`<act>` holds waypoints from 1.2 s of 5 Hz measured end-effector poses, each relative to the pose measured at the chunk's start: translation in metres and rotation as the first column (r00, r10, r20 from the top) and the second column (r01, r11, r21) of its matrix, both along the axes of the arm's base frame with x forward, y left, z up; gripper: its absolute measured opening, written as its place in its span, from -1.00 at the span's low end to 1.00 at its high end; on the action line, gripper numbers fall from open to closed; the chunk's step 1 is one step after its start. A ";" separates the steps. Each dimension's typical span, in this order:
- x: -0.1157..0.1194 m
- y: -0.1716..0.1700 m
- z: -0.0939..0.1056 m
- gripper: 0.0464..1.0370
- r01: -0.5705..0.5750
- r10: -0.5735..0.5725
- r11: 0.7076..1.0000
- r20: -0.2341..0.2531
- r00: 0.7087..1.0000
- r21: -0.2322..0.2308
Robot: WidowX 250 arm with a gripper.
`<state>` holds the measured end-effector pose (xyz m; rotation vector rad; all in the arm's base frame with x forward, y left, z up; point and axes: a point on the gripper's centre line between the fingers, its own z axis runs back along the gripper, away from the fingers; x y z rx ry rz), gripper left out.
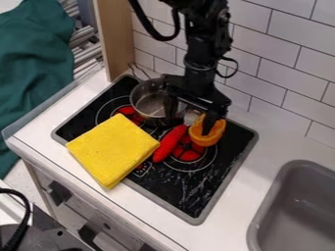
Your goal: Move the orange object to the left side of the burner
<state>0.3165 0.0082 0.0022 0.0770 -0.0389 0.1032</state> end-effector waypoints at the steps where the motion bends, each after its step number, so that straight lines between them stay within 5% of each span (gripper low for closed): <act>1: -0.001 -0.014 0.001 0.93 0.027 -0.027 1.000 0.003 1.000 0.007; 3: 0.002 -0.025 0.002 0.93 0.040 -0.039 0.999 0.017 0.999 -0.004; 6: 0.022 -0.005 -0.034 0.93 0.014 -0.015 1.000 -0.053 0.998 -0.027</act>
